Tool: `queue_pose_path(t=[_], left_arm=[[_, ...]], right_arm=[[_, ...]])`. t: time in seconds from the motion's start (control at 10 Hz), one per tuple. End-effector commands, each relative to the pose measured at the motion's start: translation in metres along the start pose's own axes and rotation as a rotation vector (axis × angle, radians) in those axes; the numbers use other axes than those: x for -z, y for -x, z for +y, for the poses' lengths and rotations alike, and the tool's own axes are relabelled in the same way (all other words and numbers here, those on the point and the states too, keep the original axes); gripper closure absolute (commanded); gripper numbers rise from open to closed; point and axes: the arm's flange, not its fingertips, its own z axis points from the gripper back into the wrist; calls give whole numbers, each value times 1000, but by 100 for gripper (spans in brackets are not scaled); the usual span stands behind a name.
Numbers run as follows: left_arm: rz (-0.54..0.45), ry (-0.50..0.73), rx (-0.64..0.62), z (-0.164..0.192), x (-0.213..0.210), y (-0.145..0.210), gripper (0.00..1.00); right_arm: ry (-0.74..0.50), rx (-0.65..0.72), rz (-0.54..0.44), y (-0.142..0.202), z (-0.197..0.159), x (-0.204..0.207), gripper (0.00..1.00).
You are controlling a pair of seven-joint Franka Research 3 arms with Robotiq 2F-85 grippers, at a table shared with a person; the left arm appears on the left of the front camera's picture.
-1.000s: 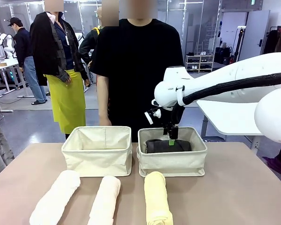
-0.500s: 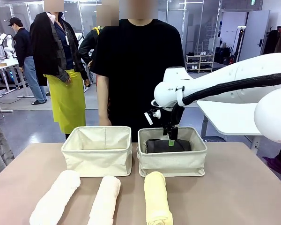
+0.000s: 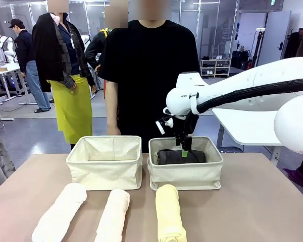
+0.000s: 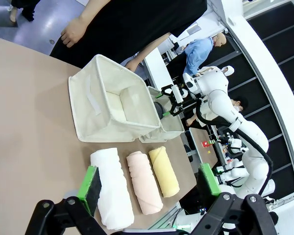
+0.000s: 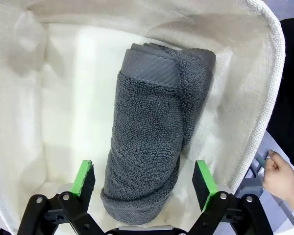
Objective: Divide the towels into two baskets.
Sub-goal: Pick up one hotel-folded towel from the bottom of the table and place it in the Fabric basket indicated by the person.
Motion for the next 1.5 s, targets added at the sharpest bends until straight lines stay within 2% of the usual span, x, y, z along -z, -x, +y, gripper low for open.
queue_pose_path(t=[0.0, 0.1, 0.3, 0.5, 0.6, 0.8, 0.9, 1.1, 1.3, 1.4], left_arm=[[-6, 5, 2, -1, -2, 0, 0], [-6, 5, 2, -1, -2, 0, 0], [-6, 5, 2, -1, -2, 0, 0], [-6, 5, 2, -1, -2, 0, 0], [-6, 5, 2, -1, -2, 0, 0], [-6, 5, 2, -1, -2, 0, 0], [-6, 5, 2, -1, -2, 0, 0], [-6, 5, 2, -1, -2, 0, 0], [-6, 5, 2, -1, -2, 0, 0], [-6, 5, 2, -1, -2, 0, 0]], right_arm=[[0, 0, 0, 0, 0, 0, 0], [19, -3, -9, 2, 15, -22, 0], [-33, 82, -56, 14, 59, -59, 0], [-56, 213, -176, 33, 105, -82, 0], [-73, 275, -273, 49, 131, -97, 0], [-125, 431, -391, 89, 190, -113, 0], [-176, 511, -480, 113, 214, -111, 0], [-342, 650, -717, 173, 257, -101, 0], [-493, 778, -864, 242, 291, -96, 0], [-564, 881, -900, 280, 307, -94, 0]])
